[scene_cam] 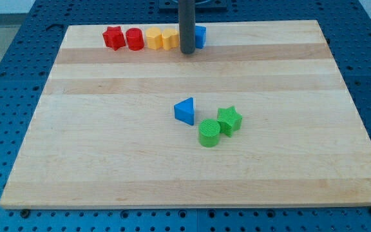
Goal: Move blue triangle to the top center of the board
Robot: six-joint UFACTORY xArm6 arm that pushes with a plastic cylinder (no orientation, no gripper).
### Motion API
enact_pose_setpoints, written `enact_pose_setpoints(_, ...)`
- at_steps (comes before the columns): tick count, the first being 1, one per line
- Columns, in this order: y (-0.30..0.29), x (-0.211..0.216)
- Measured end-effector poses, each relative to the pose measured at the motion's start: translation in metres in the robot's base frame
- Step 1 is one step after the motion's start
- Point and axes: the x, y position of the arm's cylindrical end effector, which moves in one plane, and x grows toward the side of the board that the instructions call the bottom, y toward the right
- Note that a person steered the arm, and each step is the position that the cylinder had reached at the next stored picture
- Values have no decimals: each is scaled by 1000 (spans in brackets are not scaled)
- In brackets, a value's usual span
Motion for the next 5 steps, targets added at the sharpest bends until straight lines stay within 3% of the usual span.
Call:
enact_pose_setpoints(2, -92, 116)
enact_pose_setpoints(4, -65, 192)
enact_pose_setpoints(5, -30, 195)
